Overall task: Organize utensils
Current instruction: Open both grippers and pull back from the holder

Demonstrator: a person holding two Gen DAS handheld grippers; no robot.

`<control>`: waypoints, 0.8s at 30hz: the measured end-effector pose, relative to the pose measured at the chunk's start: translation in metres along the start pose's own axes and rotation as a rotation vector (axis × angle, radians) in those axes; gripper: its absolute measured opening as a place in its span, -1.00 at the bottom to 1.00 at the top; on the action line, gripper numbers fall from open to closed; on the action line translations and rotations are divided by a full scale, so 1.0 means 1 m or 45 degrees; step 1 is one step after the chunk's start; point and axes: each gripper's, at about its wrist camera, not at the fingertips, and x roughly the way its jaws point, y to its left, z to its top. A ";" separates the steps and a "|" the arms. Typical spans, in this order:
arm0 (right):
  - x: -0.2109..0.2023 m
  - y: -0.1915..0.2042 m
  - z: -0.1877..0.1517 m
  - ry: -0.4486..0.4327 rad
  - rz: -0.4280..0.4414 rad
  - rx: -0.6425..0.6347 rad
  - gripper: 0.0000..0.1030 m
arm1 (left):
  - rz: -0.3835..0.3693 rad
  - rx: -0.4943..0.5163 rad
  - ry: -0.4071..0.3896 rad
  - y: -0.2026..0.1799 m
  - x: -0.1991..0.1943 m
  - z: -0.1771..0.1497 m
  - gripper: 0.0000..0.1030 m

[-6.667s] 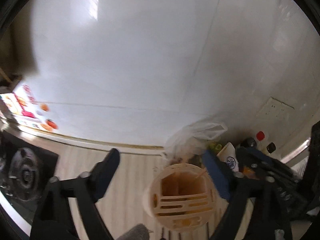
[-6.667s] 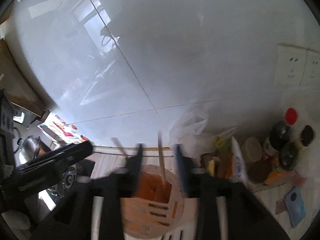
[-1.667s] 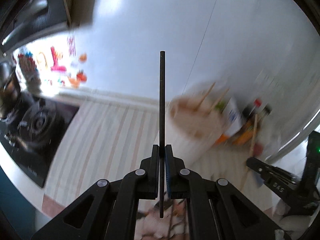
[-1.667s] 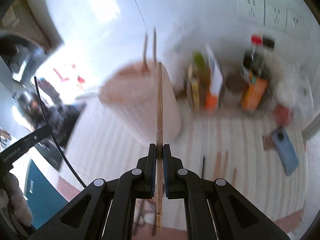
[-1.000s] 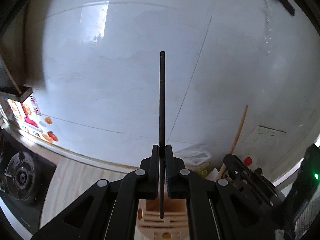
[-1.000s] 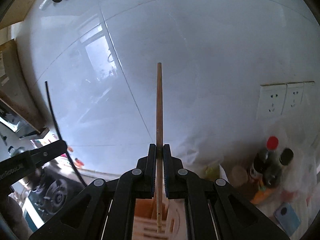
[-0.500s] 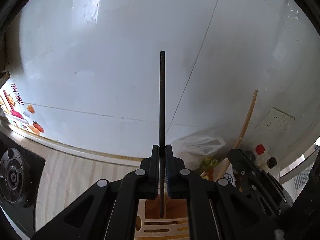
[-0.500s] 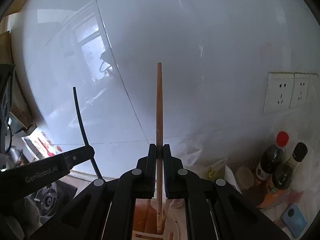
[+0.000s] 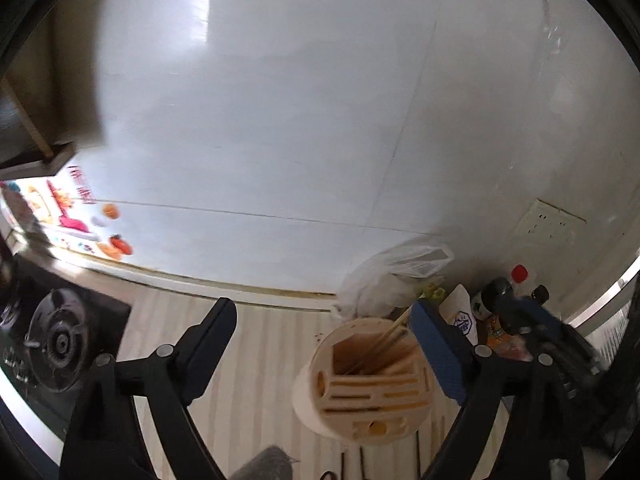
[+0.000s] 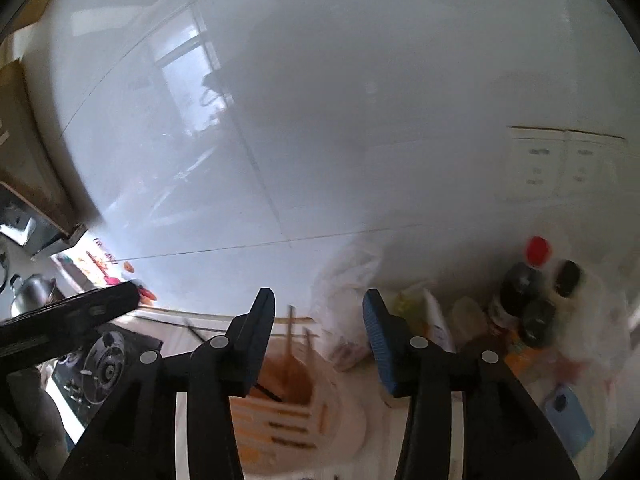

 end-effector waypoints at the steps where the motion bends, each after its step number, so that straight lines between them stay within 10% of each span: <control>1: -0.009 -0.004 -0.002 0.000 -0.009 0.008 0.19 | 0.028 -0.008 -0.011 0.003 -0.005 -0.007 0.96; 10: -0.060 -0.044 -0.054 0.057 -0.095 0.082 0.96 | 0.131 -0.071 0.053 0.020 -0.010 -0.084 1.00; 24: 0.000 -0.092 -0.182 0.514 -0.187 0.086 0.79 | 0.180 0.041 0.483 -0.020 0.082 -0.211 0.95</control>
